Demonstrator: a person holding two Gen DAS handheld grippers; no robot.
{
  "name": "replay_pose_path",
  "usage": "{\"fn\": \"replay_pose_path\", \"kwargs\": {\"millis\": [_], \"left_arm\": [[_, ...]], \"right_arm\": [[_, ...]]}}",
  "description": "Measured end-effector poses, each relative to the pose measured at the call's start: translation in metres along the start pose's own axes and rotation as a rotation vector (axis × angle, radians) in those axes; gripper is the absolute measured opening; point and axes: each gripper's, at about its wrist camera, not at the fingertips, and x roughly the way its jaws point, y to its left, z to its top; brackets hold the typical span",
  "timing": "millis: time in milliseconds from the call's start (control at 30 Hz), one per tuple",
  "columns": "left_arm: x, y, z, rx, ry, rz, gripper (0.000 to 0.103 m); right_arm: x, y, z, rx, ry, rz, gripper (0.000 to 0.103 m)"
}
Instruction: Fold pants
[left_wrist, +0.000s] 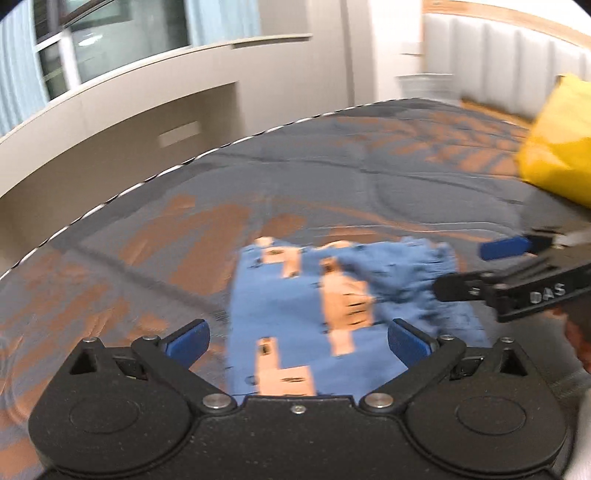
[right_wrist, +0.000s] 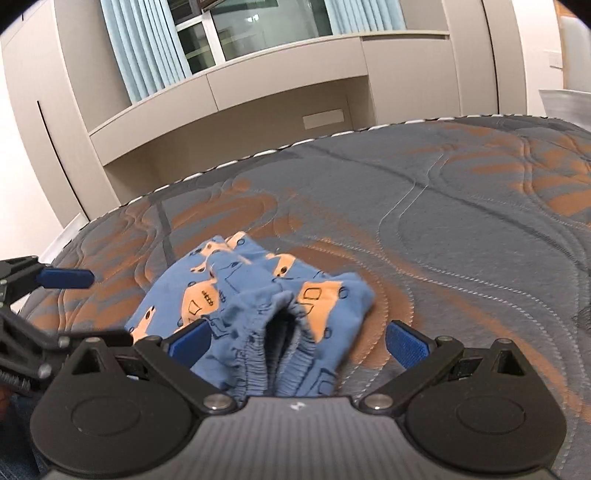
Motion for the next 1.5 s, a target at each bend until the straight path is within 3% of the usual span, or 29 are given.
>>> {"fn": "replay_pose_path", "kwargs": {"millis": [300,400,533,633,833,900,1033,1100,1167,1233,1367,1500], "left_arm": [[0.037,0.011,-0.004,-0.127,0.146,-0.014,0.102],[0.044,0.017,-0.008,-0.187,0.193,-0.046,0.102],[0.049,0.015,-0.011,-0.175,0.224,-0.044,0.102],[0.056,0.011,-0.015,-0.135,0.270,-0.042,0.102],[0.053,0.010,-0.015,-0.118,0.269,-0.052,0.102],[0.051,0.011,-0.014,-0.128,0.255,-0.061,0.102],[0.049,0.014,-0.013,-0.141,0.244,-0.061,0.102],[0.047,0.016,-0.011,-0.159,0.237,-0.061,0.102],[0.045,0.020,-0.008,-0.186,0.220,-0.062,0.102],[0.042,0.025,-0.007,-0.217,0.201,-0.060,0.102],[0.042,0.033,-0.005,-0.259,0.183,-0.032,0.102],[0.047,0.040,-0.007,-0.297,0.202,0.014,0.102]], "right_arm": [[0.008,-0.011,-0.002,0.117,0.025,0.049,0.075],[0.012,-0.005,-0.004,0.094,0.051,0.049,0.050],[0.009,-0.005,-0.003,0.097,0.060,0.017,0.020],[0.006,-0.003,0.000,0.093,0.061,-0.008,0.013],[0.009,0.008,-0.003,0.049,0.087,-0.091,0.012],[0.009,0.006,-0.004,0.064,0.092,-0.097,0.013],[0.011,0.010,-0.009,0.035,0.089,-0.118,0.031],[0.006,0.018,-0.010,-0.017,0.072,-0.148,0.049],[0.000,0.028,-0.011,-0.067,0.041,-0.189,0.075],[-0.005,0.036,-0.012,-0.089,0.012,-0.219,0.086],[-0.007,0.054,-0.017,-0.156,-0.030,-0.251,0.099],[-0.002,0.064,-0.021,-0.202,-0.039,-0.273,0.103]]}}
